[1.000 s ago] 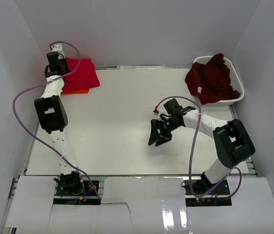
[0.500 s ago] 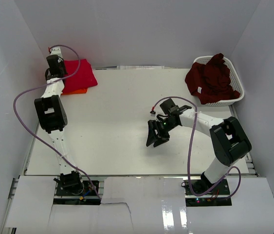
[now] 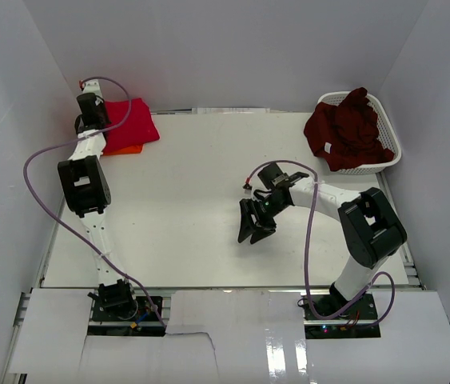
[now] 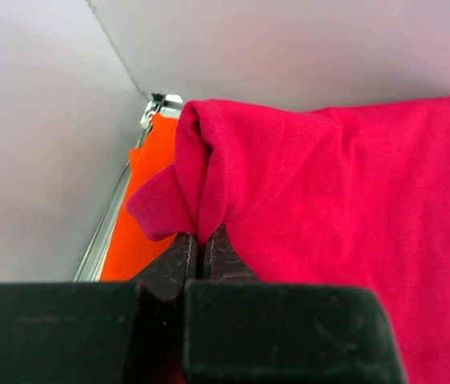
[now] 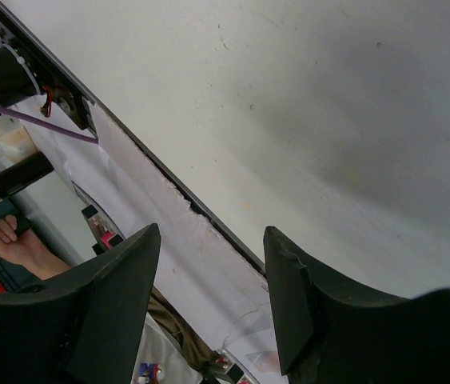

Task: Fold and stack the t-shirts
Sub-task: Put the neatly folded tshirt into the corner of the board with the left arm

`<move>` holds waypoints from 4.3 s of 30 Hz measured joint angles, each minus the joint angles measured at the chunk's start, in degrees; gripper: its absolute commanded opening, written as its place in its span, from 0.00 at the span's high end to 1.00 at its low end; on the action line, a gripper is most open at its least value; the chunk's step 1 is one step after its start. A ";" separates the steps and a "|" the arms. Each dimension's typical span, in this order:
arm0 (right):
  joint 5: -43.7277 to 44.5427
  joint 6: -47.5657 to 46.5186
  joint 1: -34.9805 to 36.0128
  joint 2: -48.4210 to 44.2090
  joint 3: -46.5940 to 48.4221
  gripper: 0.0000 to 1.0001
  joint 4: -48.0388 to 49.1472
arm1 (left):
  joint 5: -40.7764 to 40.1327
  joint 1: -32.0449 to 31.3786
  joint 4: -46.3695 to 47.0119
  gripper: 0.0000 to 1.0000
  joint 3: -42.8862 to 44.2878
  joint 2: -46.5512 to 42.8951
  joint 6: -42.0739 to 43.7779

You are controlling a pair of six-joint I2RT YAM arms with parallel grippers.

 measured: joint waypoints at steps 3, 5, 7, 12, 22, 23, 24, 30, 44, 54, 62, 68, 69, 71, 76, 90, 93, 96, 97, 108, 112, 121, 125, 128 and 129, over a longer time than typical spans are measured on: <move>-0.02 0.22 0.48 0.04 0.31 0.39 0.07 | 1.16 0.02 -0.83 1.00 1.29 0.00 -0.85; 0.00 0.42 0.83 0.04 0.31 0.39 0.09 | 2.23 0.02 -1.95 1.00 2.58 0.00 -1.46; 0.00 0.74 1.18 0.04 0.31 0.39 0.15 | 2.89 0.02 -3.56 1.00 4.37 0.00 -1.95; 0.00 1.55 2.03 0.04 0.31 0.39 0.48 | 4.13 0.02 -6.03 1.00 8.33 -0.35 -2.25; 0.00 2.43 3.06 0.04 0.31 0.39 0.81 | 5.49 0.37 -7.87 1.00 5.07 -3.23 -2.29; 0.00 2.58 3.17 0.04 0.31 0.39 0.83 | 5.51 0.46 -8.20 1.00 5.09 -3.23 -2.36; 0.00 2.60 3.30 0.04 0.31 0.39 0.83 | 5.68 0.59 -8.28 1.00 5.09 -3.23 -2.47; -0.02 2.82 3.43 0.04 0.31 0.39 1.25 | 7.28 1.36 -8.90 1.00 5.11 -3.41 -3.48; -0.07 3.08 4.55 0.39 0.31 0.39 2.69 | 8.52 2.25 -10.75 1.00 6.12 -5.31 -4.63; -0.07 3.17 4.68 0.39 0.28 0.39 3.41 | 7.41 2.27 -9.79 1.00 5.53 -7.52 -3.61; -0.07 3.23 4.81 0.39 0.28 0.39 3.52 | 5.66 2.51 -7.56 1.00 1.68 -7.50 -2.84; -0.04 3.17 4.85 1.84 1.62 0.39 2.49 | 4.37 3.19 -5.38 1.00 1.68 -7.23 -1.79; -0.04 3.15 4.85 2.25 2.14 0.39 2.14 | 4.09 3.32 -4.92 1.00 1.68 -7.02 -1.66; -0.04 3.08 4.87 2.86 2.95 0.39 1.73 | 3.43 3.52 -3.74 1.00 1.68 -6.36 -1.14; -0.02 3.04 4.90 3.30 3.54 0.39 0.76 | 1.75 3.78 -1.51 1.00 1.66 -4.28 0.57; -0.07 3.26 5.14 6.97 5.07 0.39 0.33 | -0.74 4.44 5.01 1.00 -1.66 -0.55 1.73; -0.26 3.28 5.25 7.78 5.29 0.39 0.31 | -1.07 4.52 5.38 1.00 -1.25 1.95 1.70; -0.70 3.48 5.27 8.85 5.75 0.39 0.39 | -1.20 4.55 5.60 1.00 0.55 5.29 1.53; -0.90 3.52 5.27 9.18 5.84 0.39 0.42 | -1.14 4.55 5.64 1.00 0.92 5.88 1.40; -2.82 4.22 5.27 12.68 6.51 0.39 0.59 | -0.46 4.81 6.60 0.88 8.50 11.06 -0.87; -3.08 4.28 5.27 12.76 6.51 0.39 0.70 | -0.46 4.83 7.91 0.73 8.61 11.08 -1.57; -3.48 4.28 5.29 12.76 6.49 0.39 1.01 | -0.48 4.83 10.97 0.04 8.63 11.08 -2.93; -3.52 4.28 5.33 12.76 6.47 0.39 1.20 | 0.13 4.83 12.74 0.03 8.44 11.04 -4.57; -3.52 4.28 5.49 12.72 6.36 0.39 1.31 | 1.42 4.83 13.38 0.03 8.44 10.73 -5.75; -3.50 4.28 5.55 12.70 6.23 0.39 1.49 | 2.10 4.83 13.60 0.03 8.35 10.47 -6.12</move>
